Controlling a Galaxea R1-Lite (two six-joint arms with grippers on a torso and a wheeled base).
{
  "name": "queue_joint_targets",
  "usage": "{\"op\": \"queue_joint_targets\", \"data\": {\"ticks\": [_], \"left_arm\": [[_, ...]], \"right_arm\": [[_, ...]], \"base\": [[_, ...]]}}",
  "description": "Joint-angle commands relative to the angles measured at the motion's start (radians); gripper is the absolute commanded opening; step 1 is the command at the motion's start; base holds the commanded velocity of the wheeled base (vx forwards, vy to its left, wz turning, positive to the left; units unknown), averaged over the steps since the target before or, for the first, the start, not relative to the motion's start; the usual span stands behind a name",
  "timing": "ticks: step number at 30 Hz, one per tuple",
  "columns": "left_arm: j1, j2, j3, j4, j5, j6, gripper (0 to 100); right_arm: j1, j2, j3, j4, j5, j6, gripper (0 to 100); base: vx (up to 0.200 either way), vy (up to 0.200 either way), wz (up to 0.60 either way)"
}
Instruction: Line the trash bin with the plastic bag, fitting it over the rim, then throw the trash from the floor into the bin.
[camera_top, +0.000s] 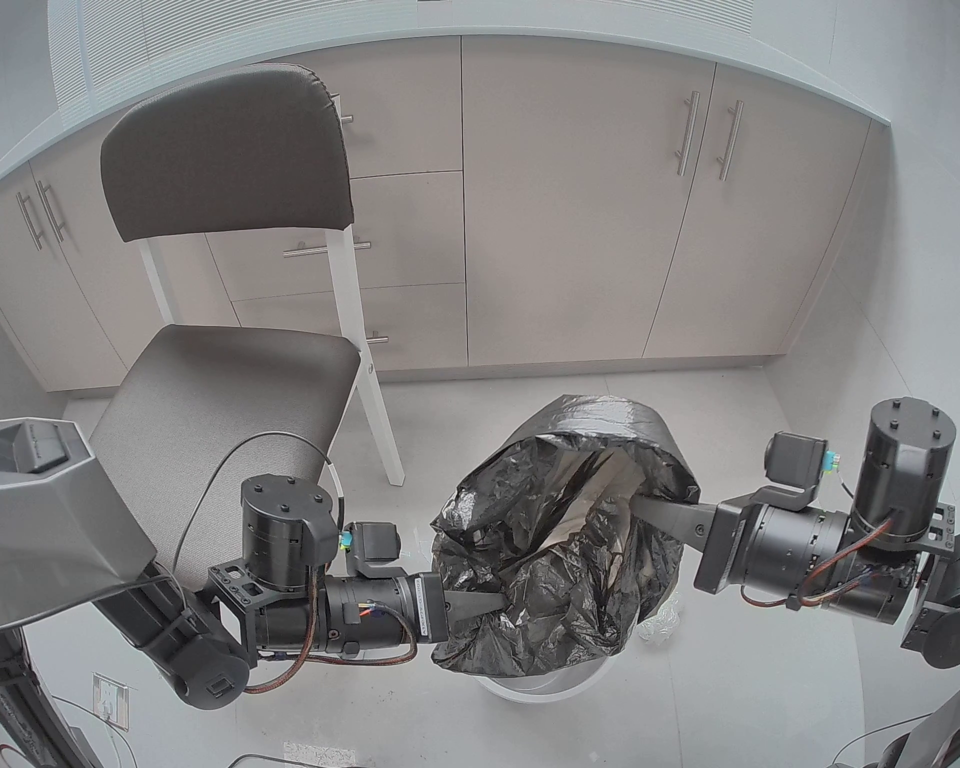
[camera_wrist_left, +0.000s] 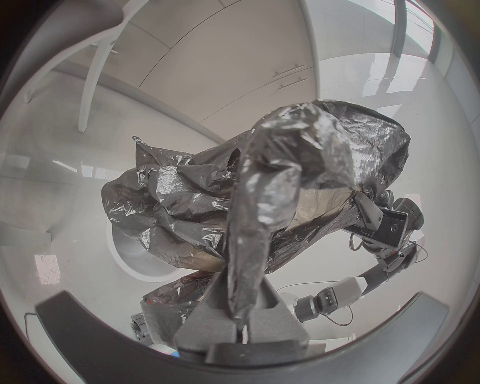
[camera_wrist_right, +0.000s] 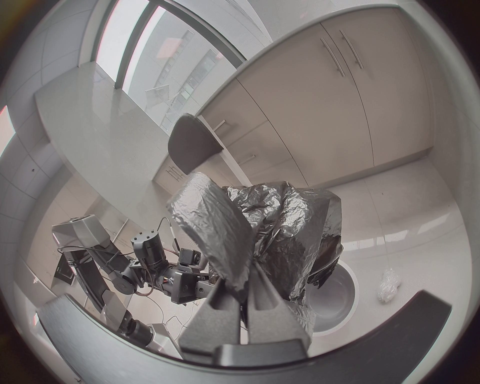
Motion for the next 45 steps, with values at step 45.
{"op": "queue_joint_targets", "data": {"ticks": [45], "left_arm": [[-0.052,0.139,0.007,-0.008,-0.042,-0.09,0]], "right_arm": [[0.0,0.134,0.178,-0.146,-0.025,0.015,0]], "base": [[0.0,0.0,0.0]]}}
